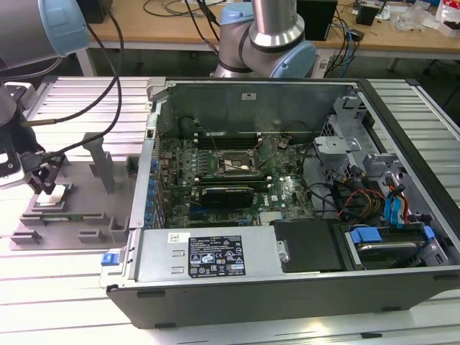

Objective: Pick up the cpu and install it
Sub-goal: 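Pick up the cpu and move it towards the insertion slot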

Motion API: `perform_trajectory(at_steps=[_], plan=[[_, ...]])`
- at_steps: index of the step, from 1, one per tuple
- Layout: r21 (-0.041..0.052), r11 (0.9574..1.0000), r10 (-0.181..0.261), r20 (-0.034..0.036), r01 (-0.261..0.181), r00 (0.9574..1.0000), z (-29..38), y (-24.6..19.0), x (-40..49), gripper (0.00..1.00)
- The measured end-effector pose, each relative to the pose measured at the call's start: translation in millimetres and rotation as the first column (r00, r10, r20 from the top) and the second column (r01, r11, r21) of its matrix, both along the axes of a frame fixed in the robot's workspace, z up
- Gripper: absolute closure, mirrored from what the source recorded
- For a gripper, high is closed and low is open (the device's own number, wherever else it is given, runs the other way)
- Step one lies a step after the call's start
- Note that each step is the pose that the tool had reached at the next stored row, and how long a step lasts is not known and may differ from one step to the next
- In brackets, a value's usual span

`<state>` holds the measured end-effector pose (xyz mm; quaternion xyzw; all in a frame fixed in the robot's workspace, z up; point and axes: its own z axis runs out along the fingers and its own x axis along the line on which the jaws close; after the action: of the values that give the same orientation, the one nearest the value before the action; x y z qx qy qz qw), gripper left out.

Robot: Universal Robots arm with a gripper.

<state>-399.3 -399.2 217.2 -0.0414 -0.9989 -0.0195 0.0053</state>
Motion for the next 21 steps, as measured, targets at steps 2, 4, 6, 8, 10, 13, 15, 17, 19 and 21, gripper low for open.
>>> perform_trajectory(at_steps=[2, 4, 6, 8, 10, 13, 15, 17, 19, 21], plan=[[0.0, 1.0, 0.0, 0.0, 0.0, 1.0, 0.0, 0.0, 0.0, 0.58], [0.0, 1.0, 0.0, 0.0, 0.0, 1.0, -0.1, 0.0, 0.0, 0.46], [0.0, 1.0, 0.0, 0.0, 0.0, 1.0, -0.2, 0.0, 0.0, 0.34], [-0.0006, 1.0, 0.001, 0.0009, -0.001, 1.0, -4.6, 0.1, 0.1, 0.34], [-0.0006, 0.9999, 0.014, 0.0031, -0.014, 0.9999, -10.4, 0.4, 0.1, 0.34], [-0.0007, 0.9996, 0.028, 0.0041, -0.028, 0.9996, -15.2, 0.6, 0.0, 0.34], [-0.0007, 0.9993, 0.037, 0.0064, -0.037, 0.9993, -17.8, 1.1, 0.0, 0.34], [-0.0009, 0.9991, 0.043, 0.0074, -0.043, 0.999, -19.1, 1.9, -0.1, 0.34], [-0.0009, 0.999, 0.046, 0.0075, -0.046, 0.9989, -21.0, 2.9, 0.0, 0.34], [-0.0009, 0.9989, 0.046, 0.0076, -0.046, 0.9989, -23.0, 3.6, 0.0, 0.34]])
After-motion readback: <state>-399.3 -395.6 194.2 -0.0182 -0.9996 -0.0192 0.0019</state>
